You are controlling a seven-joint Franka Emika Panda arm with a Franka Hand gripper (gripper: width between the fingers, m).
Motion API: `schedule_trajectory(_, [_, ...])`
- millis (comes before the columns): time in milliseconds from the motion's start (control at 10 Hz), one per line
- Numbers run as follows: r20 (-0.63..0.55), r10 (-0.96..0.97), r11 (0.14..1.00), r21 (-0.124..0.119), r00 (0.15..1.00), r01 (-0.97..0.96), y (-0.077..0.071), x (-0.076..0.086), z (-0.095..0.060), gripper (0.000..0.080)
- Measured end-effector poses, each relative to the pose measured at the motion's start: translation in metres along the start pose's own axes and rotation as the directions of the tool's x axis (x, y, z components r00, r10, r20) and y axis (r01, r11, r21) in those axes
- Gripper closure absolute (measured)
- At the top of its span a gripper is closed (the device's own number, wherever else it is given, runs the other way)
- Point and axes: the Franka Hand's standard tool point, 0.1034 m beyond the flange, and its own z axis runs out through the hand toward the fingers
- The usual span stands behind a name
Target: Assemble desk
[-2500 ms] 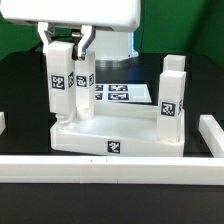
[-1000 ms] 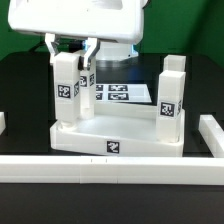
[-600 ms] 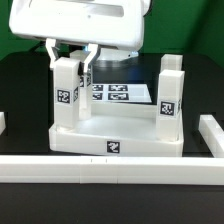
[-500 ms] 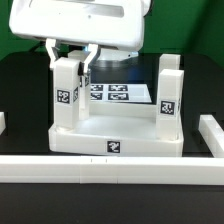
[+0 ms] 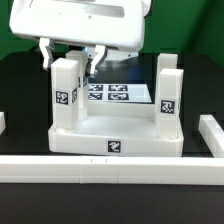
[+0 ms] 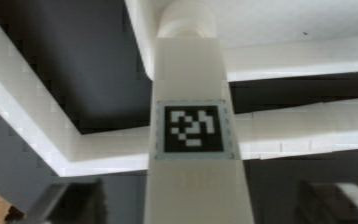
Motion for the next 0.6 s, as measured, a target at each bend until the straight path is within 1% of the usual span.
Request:
schedule_trajectory(100, [-0.005, -0.004, 1.0, 0.001, 1.0, 0.004, 0.001, 0.003, -0.002, 0.0189])
schedule_trajectory(200, [-0.009, -0.012, 1.0, 0.002, 1.0, 0.012, 0.002, 0.005, -0.003, 0.0162])
schedule_trajectory(400, [-0.003, -0.02, 1.0, 0.002, 1.0, 0.02, 0.007, 0.008, -0.006, 0.0152])
schedule_trajectory(500, [0.018, -0.014, 1.0, 0.014, 1.0, 0.014, 0.007, 0.014, -0.011, 0.015])
schedule_trajectory(600, [0.032, -0.008, 1.0, 0.03, 0.999, 0.007, 0.007, 0.024, -0.018, 0.015])
